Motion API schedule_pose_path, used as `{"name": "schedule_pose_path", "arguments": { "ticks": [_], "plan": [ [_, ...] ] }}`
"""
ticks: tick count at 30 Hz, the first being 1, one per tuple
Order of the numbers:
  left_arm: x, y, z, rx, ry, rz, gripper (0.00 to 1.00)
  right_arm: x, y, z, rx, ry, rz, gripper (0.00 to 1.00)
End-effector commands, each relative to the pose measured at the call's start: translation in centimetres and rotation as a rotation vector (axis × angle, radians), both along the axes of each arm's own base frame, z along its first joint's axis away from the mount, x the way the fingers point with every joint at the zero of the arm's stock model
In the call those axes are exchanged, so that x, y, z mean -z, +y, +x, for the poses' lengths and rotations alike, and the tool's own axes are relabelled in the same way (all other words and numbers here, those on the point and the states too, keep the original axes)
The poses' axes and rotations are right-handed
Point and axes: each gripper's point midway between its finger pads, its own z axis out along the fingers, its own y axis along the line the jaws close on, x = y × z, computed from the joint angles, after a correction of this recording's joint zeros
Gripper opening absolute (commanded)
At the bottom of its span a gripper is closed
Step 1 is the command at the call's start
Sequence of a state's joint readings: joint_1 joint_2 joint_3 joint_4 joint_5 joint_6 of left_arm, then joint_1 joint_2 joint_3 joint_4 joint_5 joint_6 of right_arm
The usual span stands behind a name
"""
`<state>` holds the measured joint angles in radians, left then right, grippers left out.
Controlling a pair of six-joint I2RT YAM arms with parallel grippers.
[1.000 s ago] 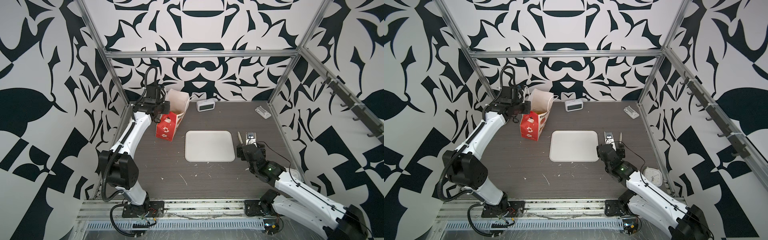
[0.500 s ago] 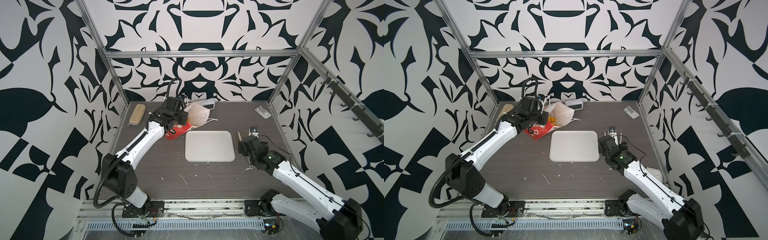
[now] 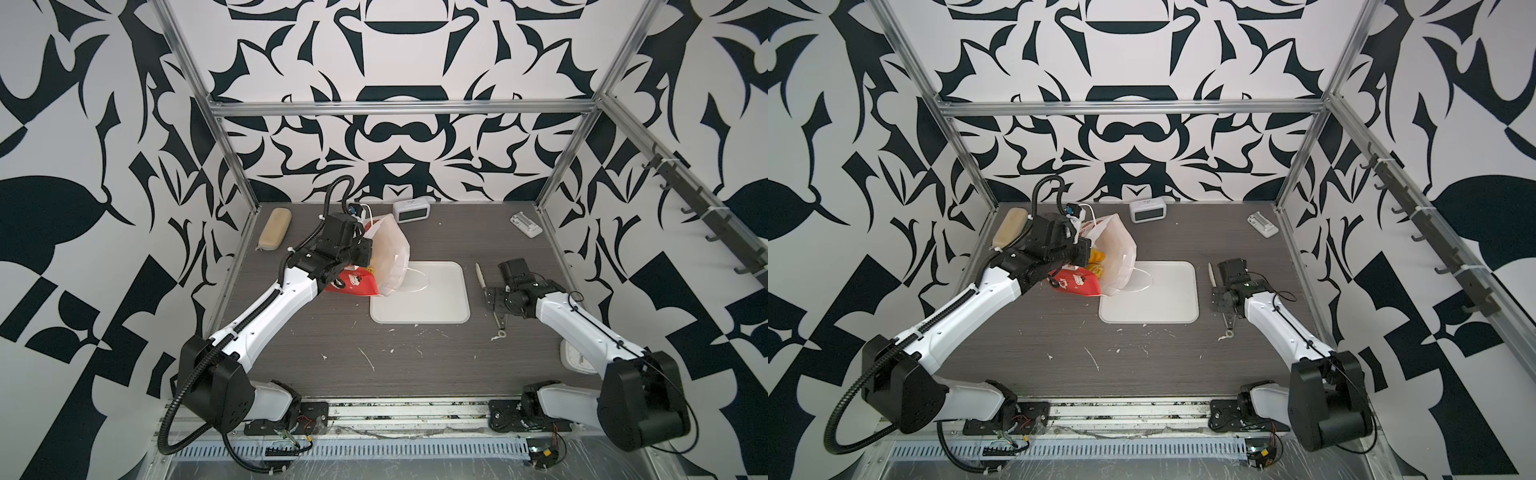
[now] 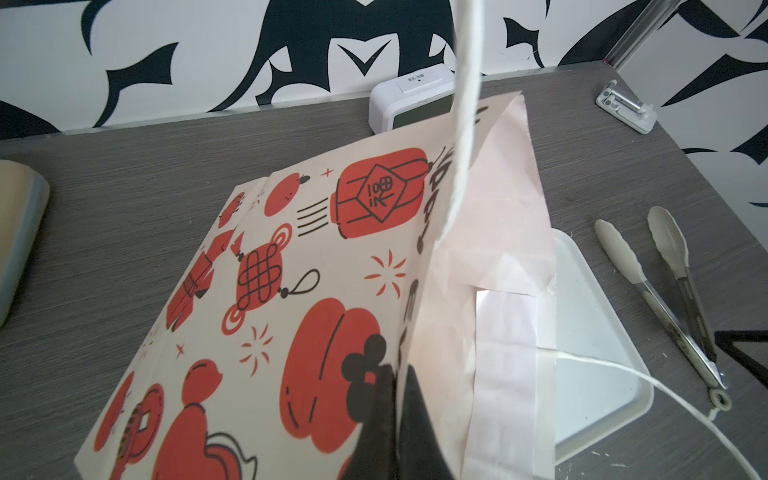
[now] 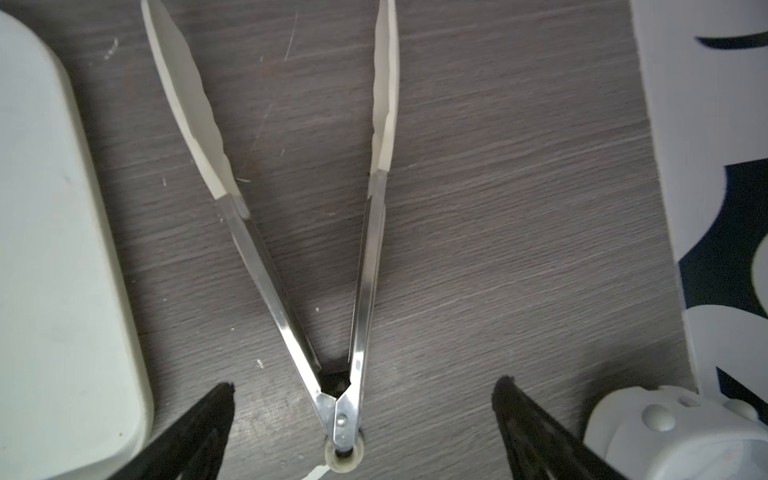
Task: Take the fake bread out of the paper bag
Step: 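Grasp and tilt the bag rim with the left gripper while the right grasps tongs, then lift the tongs with the right gripper and insert them into the bag mouth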
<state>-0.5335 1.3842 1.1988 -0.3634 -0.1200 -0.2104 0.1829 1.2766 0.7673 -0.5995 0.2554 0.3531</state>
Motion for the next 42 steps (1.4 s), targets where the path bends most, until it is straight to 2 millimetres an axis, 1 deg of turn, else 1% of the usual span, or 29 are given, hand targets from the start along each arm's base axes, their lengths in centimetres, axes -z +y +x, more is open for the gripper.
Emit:
{"name": "schedule_pose_path", "arguments": {
  "ticks": [1,7,11,16,20,23,29,34,35,37,40,42],
  "plan": [
    [-0.7,-0.8,0.2,0.006,-0.02,-0.053,0.0,-0.3,1.4,1.3,-0.043,-0.007,0.084,1.0],
    [-0.1,-1.3,0.2,0.024,-0.011,-0.071,0.0,1.5,2.0,2.0,-0.071,0.039,0.118,1.0],
    [0.3,-1.6,0.1,0.032,0.001,-0.076,0.0,2.5,1.8,2.3,-0.053,0.083,0.138,1.0],
    [0.6,-2.0,-0.2,0.041,0.008,-0.087,0.0,2.8,1.3,2.8,-0.034,0.093,0.157,0.99],
    [0.7,-2.1,-0.3,0.044,0.006,-0.088,0.0,3.2,1.1,3.4,-0.026,0.108,0.172,0.97],
    [0.7,-2.1,-0.3,0.047,0.002,-0.087,0.0,3.7,0.6,4.0,-0.021,0.115,0.16,0.93],
    [0.5,-2.0,-0.5,0.051,-0.005,-0.091,0.0,4.9,0.7,4.7,-0.044,0.149,0.171,0.82],
    [0.6,-1.9,-0.7,0.053,-0.005,-0.092,0.0,5.4,0.5,4.9,-0.056,0.18,0.153,0.73],
    [0.5,-1.9,-0.7,0.053,-0.007,-0.092,0.0,5.4,0.4,4.9,-0.056,0.18,0.153,0.7],
    [0.5,-1.9,-0.7,0.053,-0.009,-0.09,0.0,5.5,0.3,4.8,-0.058,0.188,0.144,0.54],
    [0.6,-1.9,-0.7,0.053,-0.01,-0.089,0.0,5.6,0.2,4.8,-0.054,0.199,0.134,0.19],
    [0.5,-1.9,-0.8,0.055,-0.013,-0.091,0.0,5.3,0.3,4.5,-0.065,0.205,0.138,0.0]
  ]
}}
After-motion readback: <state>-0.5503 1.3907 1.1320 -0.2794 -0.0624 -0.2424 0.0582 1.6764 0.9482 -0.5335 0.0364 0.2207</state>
